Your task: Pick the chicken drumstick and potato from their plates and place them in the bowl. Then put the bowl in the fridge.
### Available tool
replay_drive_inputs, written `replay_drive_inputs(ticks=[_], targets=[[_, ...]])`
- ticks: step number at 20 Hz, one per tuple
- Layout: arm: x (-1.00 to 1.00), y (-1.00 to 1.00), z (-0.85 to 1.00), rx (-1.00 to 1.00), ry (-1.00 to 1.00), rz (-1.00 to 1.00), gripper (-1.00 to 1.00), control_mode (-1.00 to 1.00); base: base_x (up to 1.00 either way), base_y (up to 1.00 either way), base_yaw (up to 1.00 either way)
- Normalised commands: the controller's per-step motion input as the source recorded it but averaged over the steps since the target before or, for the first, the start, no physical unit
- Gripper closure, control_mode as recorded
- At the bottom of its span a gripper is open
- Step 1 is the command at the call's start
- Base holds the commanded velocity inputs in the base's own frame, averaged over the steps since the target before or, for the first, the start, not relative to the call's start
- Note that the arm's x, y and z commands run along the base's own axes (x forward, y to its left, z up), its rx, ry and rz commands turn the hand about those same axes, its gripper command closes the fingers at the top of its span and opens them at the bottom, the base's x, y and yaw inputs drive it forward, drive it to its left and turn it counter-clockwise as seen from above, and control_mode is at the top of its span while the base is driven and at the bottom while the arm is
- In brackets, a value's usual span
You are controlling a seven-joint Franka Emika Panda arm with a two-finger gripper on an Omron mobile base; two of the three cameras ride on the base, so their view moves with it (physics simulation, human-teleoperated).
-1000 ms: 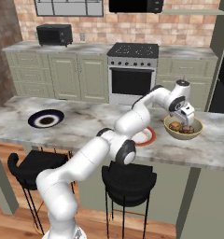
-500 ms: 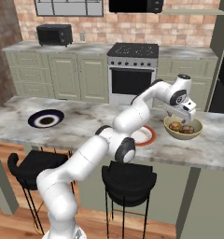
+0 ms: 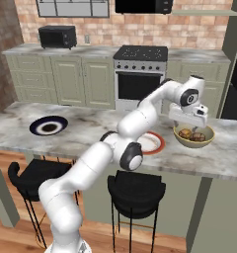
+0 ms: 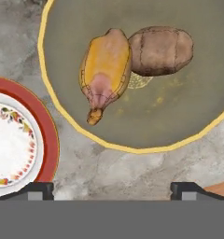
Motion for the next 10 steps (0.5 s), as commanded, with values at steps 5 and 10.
replay_drive_inputs(ticks=[5,10], targets=[[-0.58,0.34,0.0,0.0,0.02,0.4,-1.0,-1.0,0.0,0.0,0.0],[-0.59,0.38,0.0,0.0,0.0,0.43,-1.0,-1.0,0.0,0.0,0.0]])
